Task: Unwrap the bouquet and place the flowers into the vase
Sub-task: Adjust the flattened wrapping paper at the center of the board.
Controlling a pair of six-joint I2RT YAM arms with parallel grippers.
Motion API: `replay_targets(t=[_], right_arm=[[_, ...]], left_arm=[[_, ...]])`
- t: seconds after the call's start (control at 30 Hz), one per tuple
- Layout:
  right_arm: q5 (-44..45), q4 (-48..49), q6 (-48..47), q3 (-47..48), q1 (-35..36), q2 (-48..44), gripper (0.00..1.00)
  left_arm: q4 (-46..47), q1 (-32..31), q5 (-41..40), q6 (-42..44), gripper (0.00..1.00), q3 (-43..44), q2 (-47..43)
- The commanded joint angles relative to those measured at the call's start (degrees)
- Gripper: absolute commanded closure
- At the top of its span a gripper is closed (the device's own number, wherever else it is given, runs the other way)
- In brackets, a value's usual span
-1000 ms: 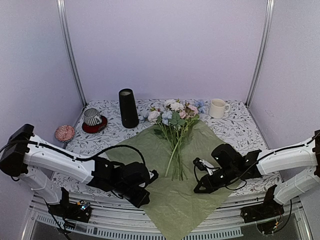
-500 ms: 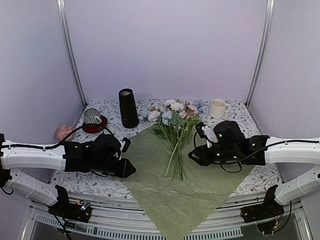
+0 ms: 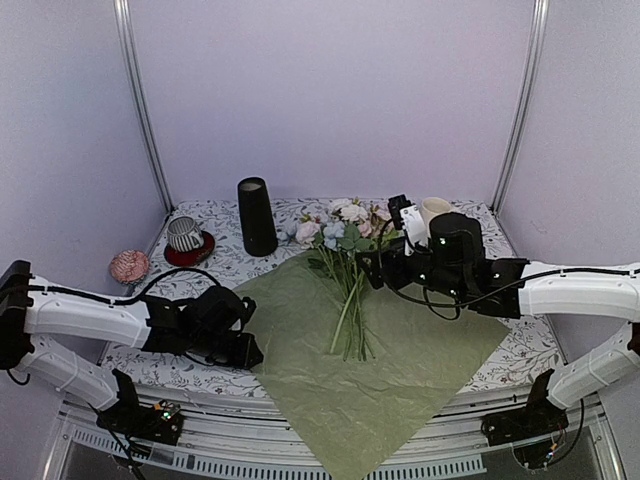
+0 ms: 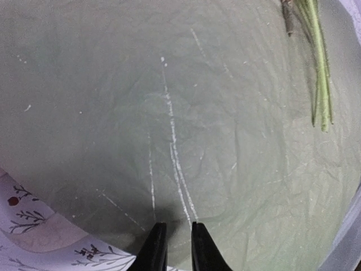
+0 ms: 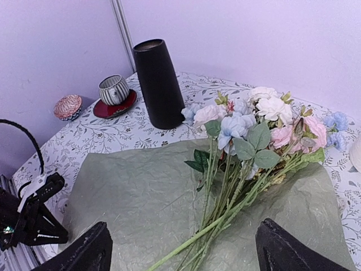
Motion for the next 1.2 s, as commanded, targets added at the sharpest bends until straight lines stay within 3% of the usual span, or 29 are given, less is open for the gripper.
replay_targets(t=[0.0, 0.17, 0.27, 0.47, 0.63, 0.9, 1.17], right_arm=[[2.4, 6.8, -0.9, -1.8, -3.6, 2.6, 0.07], [2.1, 8.6, -0.3, -4.7, -5.7, 5.1, 0.04], [1.4, 10.2, -0.3, -7.5, -5.9, 6.7, 0.08], [-3.4, 20.5, -0.8, -14.8, -6.0, 6.7, 0.13], [-2.2, 22.2, -0.8, -15.6, -6.0, 7.1, 0.13], [-0.5, 21.1, 1.1, -15.3, -5.9, 7.8, 0.13], [-0.7, 20.5, 1.8, -13.7, -6.0, 10.1, 0.14]], left_arm=[[-1.7, 0.7, -0.4, -0.8, 0.82, 1.6, 2.0], [-6.2, 0.7, -3.9, -0.6, 0.82, 4.6, -0.2], [-6.8, 0.8, -5.2, 0.4, 0.80, 6.5, -1.8], [-1.2, 1.8, -5.4, 3.7, 0.79, 10.5, 0.8], [3.1, 3.5, -6.0, 5.8, 0.75, 11.7, 3.4], [8.5, 7.6, -1.1, 2.0, 0.72, 4.7, 5.3], [8.4, 7.8, -0.5, -0.1, 0.72, -0.5, 5.9]])
